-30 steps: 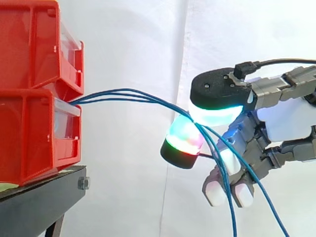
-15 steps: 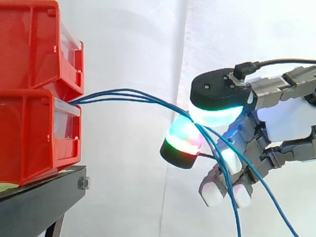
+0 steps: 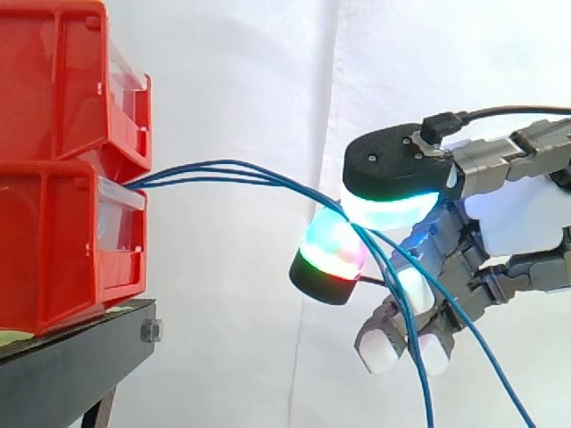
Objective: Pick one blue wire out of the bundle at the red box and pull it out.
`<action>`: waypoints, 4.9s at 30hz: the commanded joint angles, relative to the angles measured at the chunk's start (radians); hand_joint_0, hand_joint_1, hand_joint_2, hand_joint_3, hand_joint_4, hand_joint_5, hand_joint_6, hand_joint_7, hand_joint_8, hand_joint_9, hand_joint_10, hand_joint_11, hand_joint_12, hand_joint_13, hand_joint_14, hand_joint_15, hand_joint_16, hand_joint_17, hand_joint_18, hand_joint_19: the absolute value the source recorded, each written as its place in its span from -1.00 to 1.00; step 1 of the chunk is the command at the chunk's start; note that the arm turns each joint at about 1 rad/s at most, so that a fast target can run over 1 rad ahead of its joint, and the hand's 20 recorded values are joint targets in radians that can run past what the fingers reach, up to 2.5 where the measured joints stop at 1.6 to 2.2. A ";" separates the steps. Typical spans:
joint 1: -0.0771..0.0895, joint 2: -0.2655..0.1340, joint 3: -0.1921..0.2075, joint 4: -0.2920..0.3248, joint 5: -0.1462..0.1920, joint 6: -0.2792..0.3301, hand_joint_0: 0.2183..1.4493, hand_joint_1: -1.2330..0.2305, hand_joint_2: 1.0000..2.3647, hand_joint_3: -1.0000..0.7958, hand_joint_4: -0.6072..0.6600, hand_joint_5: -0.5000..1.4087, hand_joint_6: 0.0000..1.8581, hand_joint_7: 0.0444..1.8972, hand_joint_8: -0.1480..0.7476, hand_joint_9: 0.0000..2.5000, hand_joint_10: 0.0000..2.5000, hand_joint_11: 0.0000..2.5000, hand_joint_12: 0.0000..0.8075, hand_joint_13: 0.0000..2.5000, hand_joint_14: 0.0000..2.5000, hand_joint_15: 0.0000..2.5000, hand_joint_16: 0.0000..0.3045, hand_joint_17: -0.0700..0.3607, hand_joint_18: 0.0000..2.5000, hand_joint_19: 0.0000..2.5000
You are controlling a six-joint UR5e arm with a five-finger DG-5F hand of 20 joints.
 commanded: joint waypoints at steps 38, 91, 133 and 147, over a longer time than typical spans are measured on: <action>0.003 0.000 0.000 0.000 0.000 0.086 -0.38 -0.43 -0.99 0.23 -0.04 -0.56 -0.21 0.05 -0.19 -0.10 -0.99 -0.68 -0.03 -0.46 -0.99 -0.73 -0.54 0.06 -0.45 -0.45; 0.000 0.001 0.000 0.000 0.000 0.087 -0.43 -0.36 -0.99 0.15 0.13 -0.59 -0.09 -0.02 -0.04 -0.06 -0.98 -0.57 0.07 -0.39 -0.99 -0.68 -0.51 0.10 -0.40 -0.43; 0.002 0.012 0.020 -0.020 0.002 0.087 -0.37 -0.45 -0.99 0.22 -0.38 -0.58 -0.04 0.05 -0.10 -0.05 -0.99 -0.68 -0.03 -0.41 -0.99 -0.73 -0.54 0.06 -0.39 -0.44; 0.003 0.014 0.020 -0.039 0.000 0.087 -0.38 -0.37 -0.73 0.25 -0.60 -0.56 -0.05 0.25 -0.13 -0.05 -0.99 -0.73 -0.03 -0.40 -0.99 -0.74 -0.54 0.06 -0.39 -0.43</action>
